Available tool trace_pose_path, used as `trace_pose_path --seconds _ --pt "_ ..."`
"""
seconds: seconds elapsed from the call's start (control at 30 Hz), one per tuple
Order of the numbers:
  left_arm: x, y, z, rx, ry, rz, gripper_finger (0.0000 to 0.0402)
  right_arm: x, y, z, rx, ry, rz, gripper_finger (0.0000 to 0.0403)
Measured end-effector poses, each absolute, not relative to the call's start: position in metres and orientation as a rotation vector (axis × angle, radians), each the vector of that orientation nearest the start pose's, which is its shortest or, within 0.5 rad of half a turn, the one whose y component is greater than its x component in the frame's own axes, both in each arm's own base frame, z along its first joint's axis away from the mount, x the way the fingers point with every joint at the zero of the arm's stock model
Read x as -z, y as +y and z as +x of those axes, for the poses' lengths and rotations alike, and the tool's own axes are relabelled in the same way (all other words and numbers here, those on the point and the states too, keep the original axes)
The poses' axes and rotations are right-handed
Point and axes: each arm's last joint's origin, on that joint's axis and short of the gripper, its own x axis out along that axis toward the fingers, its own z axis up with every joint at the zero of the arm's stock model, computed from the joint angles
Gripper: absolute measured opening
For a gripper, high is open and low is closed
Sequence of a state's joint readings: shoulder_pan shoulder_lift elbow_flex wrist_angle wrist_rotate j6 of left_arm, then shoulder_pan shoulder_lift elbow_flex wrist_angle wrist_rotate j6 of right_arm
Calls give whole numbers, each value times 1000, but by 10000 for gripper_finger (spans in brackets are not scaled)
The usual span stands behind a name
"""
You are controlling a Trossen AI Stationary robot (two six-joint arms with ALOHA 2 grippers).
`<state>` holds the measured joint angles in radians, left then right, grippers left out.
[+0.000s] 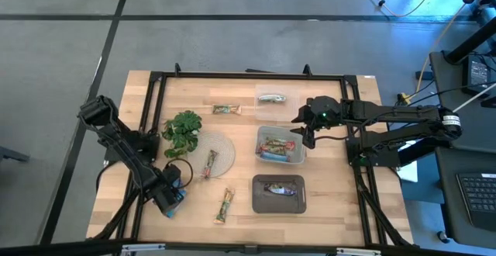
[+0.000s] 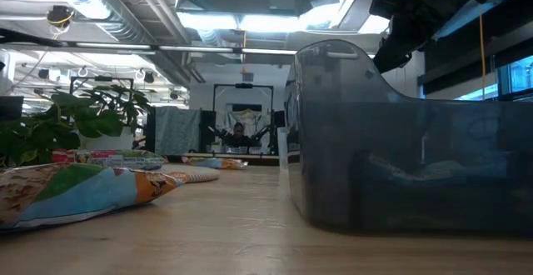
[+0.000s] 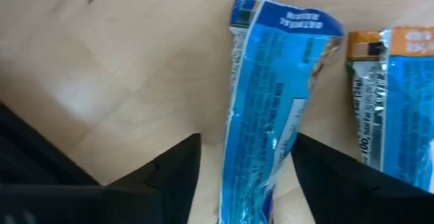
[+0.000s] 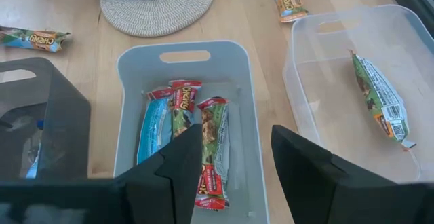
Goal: Pick and place Granola Bars by type
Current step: Put the blue granola bar into the black bin
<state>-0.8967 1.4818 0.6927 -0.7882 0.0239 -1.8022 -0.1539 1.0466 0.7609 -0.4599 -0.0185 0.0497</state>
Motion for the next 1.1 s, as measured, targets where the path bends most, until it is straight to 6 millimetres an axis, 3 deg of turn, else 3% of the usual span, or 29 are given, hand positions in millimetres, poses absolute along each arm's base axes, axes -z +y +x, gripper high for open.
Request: trace_pose_path --seconds 0.43,0.67,0.9,1.1 --pt "-139 -166 133 -658 1446 -702 79 -255 -32 208 145 741 106 179" --pt "-152 -160 134 -645 1286 -734 44 -255 -32 208 128 744 64 179" --pt "-195 -148 148 -558 824 -702 48 -258 -32 211 115 699 39 179" --pt "-234 -130 170 -571 349 -437 49 -265 -29 217 -20 605 -24 179"
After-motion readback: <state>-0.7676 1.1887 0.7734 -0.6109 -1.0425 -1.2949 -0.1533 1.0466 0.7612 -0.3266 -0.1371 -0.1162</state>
